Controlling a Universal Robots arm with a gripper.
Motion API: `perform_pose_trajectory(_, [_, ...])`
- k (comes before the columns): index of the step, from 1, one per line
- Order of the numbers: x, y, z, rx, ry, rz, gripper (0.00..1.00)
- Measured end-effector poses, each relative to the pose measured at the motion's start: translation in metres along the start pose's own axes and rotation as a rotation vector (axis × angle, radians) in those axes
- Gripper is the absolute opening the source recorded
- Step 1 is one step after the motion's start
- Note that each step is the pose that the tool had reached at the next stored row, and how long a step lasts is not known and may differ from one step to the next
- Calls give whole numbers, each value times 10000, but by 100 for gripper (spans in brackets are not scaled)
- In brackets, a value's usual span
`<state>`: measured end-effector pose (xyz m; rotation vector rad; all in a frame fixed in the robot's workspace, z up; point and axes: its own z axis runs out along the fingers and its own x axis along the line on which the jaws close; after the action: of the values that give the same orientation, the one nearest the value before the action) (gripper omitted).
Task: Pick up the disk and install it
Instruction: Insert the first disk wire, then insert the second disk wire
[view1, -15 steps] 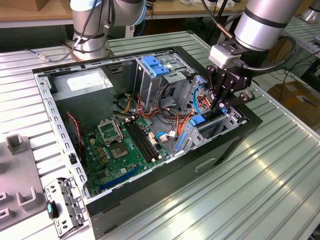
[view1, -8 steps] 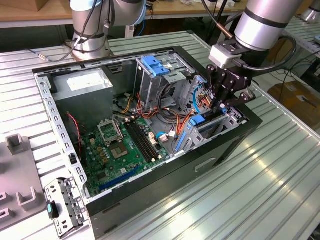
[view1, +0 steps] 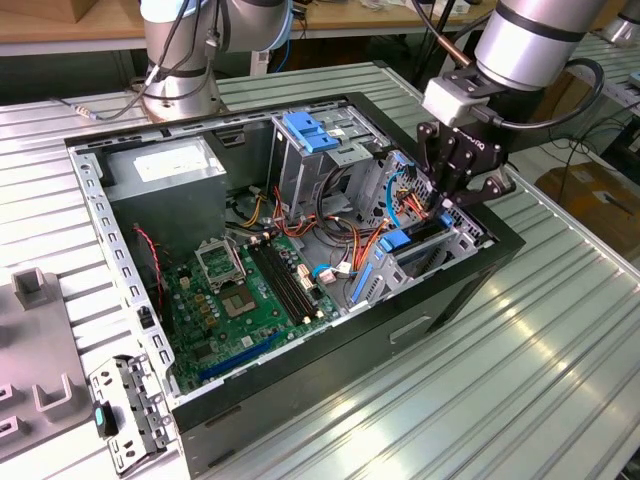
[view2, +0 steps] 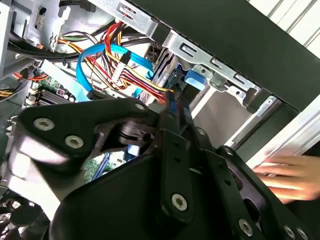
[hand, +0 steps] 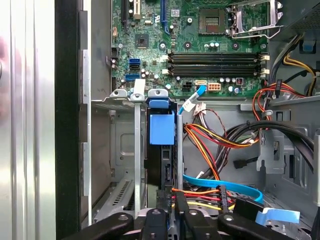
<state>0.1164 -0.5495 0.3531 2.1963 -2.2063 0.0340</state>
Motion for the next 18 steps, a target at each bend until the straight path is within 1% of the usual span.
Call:
perform_pose_trajectory(2, [0,0,-1,1,1,0,11])
perform_pose_trajectory(18, [0,5,-1,11,-1,2,11])
